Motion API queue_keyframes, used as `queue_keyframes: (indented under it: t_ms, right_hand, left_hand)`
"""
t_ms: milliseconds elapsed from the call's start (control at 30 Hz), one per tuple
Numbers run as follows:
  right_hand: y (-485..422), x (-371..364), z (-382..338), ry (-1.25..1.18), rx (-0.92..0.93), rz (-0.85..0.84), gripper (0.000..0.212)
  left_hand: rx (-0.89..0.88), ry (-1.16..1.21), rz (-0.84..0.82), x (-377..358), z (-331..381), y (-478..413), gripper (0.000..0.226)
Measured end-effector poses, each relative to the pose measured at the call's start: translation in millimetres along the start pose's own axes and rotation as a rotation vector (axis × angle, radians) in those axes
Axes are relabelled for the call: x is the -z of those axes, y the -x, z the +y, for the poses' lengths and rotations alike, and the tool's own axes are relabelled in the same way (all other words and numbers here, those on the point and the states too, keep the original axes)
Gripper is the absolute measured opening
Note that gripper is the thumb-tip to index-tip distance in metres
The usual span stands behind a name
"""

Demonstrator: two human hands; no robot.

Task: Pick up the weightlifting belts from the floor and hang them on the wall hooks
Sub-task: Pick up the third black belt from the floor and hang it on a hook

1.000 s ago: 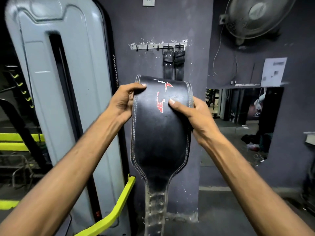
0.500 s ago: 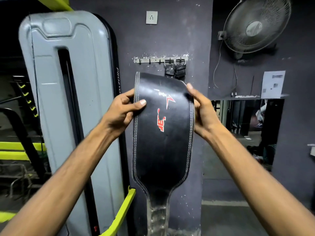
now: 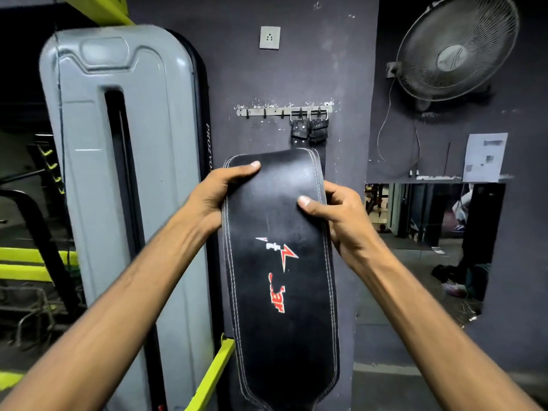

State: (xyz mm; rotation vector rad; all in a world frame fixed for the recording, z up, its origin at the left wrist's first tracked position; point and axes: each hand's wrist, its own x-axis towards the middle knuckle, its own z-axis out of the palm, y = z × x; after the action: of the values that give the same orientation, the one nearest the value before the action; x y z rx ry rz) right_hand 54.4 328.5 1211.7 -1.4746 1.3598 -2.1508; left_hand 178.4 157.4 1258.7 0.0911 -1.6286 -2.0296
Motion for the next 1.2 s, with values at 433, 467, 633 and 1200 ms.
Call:
queue_keyframes:
  t_ms: [433, 467, 633, 1200]
  right_hand:
    - [-84, 58, -3, -0.126, -0.490, 0.106, 0.016]
    - [-85, 59, 7, -0.113, -0.475, 0.112, 0.019]
    - [-93, 59, 46, -0.001, -0.259, 0.076, 0.014]
    - [-302, 62, 186, 0.013, -0.457, 0.234, 0.015]
  left_hand:
    - [-0.198, -0.239, 0.046, -14, -68, -28, 0.050]
    - [-0.168, -0.239, 0.053, -13, -69, -34, 0.058]
    - [0.047, -0.143, 0.019, -9, -55, -79, 0.041]
    - [-0.274, -0.501, -0.199, 103, -105, -270, 0.008]
